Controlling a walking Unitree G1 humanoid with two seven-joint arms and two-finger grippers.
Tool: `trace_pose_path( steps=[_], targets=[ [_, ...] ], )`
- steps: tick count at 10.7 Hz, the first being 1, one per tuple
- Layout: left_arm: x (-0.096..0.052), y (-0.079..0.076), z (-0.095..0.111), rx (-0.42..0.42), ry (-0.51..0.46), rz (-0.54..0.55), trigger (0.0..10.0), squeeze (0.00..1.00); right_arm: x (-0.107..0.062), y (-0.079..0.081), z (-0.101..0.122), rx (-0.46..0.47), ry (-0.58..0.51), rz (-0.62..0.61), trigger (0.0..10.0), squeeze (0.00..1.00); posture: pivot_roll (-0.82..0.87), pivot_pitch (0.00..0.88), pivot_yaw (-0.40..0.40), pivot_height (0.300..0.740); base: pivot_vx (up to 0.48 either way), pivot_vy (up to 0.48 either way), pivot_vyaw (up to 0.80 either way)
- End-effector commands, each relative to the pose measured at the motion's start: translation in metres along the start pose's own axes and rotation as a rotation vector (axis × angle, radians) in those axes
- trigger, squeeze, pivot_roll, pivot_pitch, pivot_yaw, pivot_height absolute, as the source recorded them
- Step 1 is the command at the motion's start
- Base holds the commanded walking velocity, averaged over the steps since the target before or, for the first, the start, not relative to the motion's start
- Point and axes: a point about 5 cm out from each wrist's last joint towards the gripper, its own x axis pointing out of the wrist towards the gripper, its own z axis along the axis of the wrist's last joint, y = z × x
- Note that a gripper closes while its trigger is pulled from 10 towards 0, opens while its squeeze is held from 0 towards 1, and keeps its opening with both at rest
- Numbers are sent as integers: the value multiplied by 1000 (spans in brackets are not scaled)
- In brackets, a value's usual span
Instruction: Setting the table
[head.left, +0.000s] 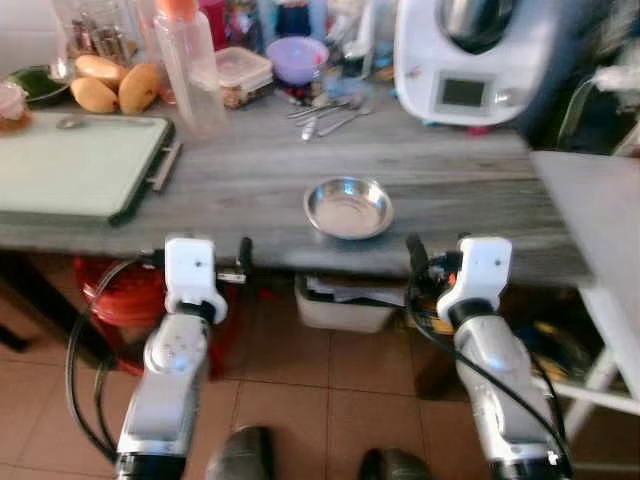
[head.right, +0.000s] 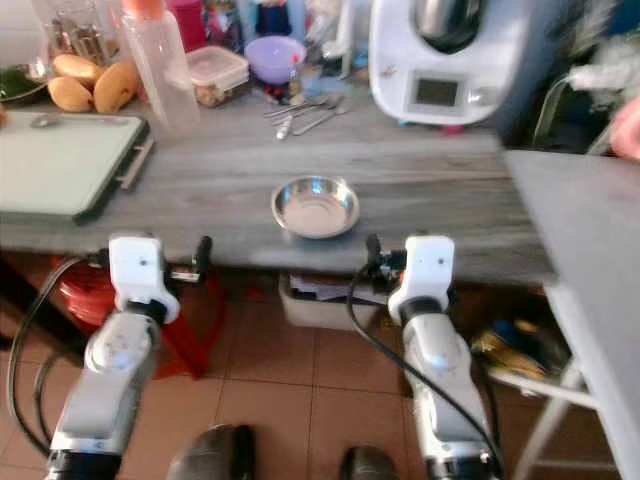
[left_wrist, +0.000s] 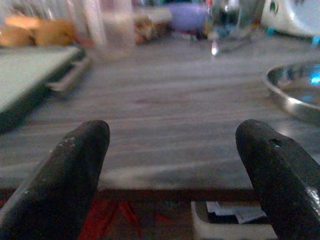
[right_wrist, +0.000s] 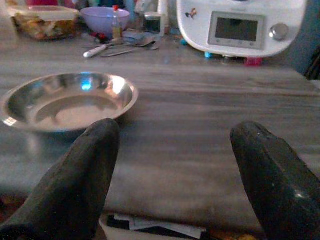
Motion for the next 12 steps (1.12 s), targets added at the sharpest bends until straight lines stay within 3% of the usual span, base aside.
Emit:
trace_pose_path(
  steps=[1,3,4,5,7,12],
  targets=[
    [-4,2,-6,-1,25,12,10000,0,4,-3,7,-14,-26,-15,10000,0,-2,0,14,740,-259,0,0],
    [-5,2,-6,-1,25,11,10000,0,5,-2,2,14,19,-53,10000,0,0,0,13,740,-242,0,0],
    [-4,2,-6,-2,25,10,10000,0,6,-6,1,-43,18,-106,10000,0,0,0,14,740,-247,0,0],
    [-4,2,-6,-1,25,10,10000,0,6,-3,1,25,32,-61,10000,0,1,0,14,740,-244,0,0],
    [-5,2,-7,-2,28,10,10000,0,6,-4,1,16,31,-50,10000,0,1,0,12,740,-276,0,0],
    [-6,-3,-2,-1,-23,-46,10000,0,6,-2,5,22,8,-34,10000,0,3,0,12,740,0,0,0]
  ],
)
